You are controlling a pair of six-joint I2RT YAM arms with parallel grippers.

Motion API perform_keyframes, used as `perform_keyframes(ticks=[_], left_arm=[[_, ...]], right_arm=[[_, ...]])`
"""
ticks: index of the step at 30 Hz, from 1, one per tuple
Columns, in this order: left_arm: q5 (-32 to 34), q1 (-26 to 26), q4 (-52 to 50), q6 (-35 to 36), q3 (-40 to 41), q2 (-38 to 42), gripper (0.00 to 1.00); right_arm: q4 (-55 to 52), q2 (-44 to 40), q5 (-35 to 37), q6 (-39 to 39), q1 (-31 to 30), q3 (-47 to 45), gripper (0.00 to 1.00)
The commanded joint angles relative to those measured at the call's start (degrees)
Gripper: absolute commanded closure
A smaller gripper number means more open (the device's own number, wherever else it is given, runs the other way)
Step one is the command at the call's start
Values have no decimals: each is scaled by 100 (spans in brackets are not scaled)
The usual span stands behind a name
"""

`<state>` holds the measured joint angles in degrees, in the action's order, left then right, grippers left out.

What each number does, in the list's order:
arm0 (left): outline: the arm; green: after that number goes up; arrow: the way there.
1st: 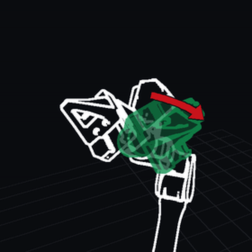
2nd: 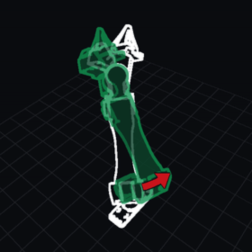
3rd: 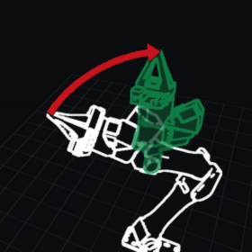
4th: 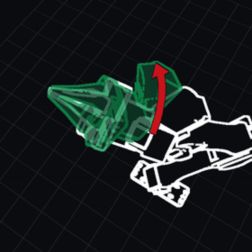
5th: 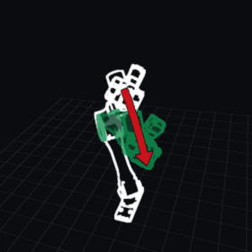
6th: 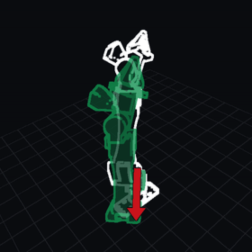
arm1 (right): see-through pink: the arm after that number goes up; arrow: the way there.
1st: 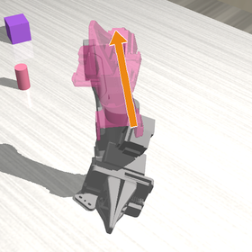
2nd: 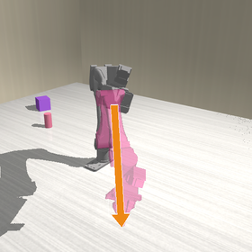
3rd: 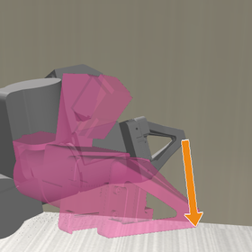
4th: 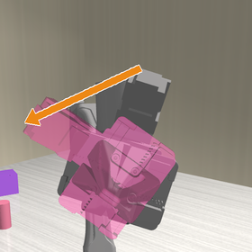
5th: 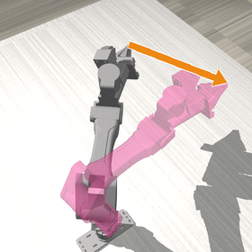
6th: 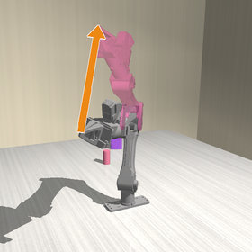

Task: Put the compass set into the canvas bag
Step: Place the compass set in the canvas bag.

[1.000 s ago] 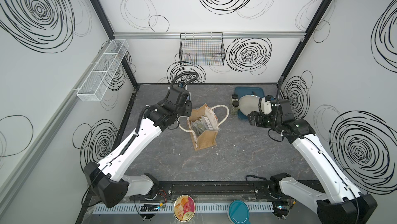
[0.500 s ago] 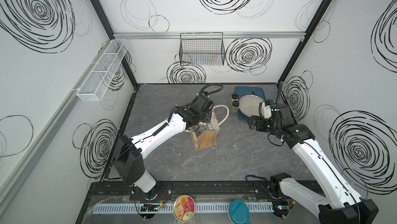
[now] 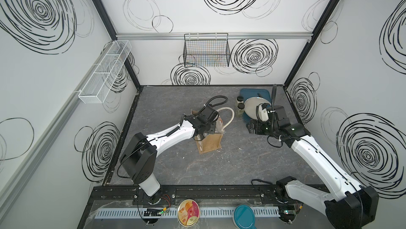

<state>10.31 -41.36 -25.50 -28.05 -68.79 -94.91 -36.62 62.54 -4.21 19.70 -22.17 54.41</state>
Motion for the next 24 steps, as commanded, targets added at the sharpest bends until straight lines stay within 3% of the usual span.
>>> perform_keyframes(ticks=[1, 7, 9, 17, 24], left_arm=[[11, -30, 297, -202, 73, -15, 65], [363, -258, 99, -133, -175, 403, 30], [534, -328, -73, -121, -358, 559, 24], [1086, -348, -841, -60, -760, 1438, 16], [1076, 391, -1530, -45, -380, 2544, 15]], right_arm=[[285, 87, 101, 114, -144, -47, 6], [427, 233, 103, 147, -250, -182, 6], [487, 286, 89, 148, -255, -207, 6], [731, 640, 8, 111, -286, -163, 6], [904, 1048, -113, 58, -305, 7, 6]])
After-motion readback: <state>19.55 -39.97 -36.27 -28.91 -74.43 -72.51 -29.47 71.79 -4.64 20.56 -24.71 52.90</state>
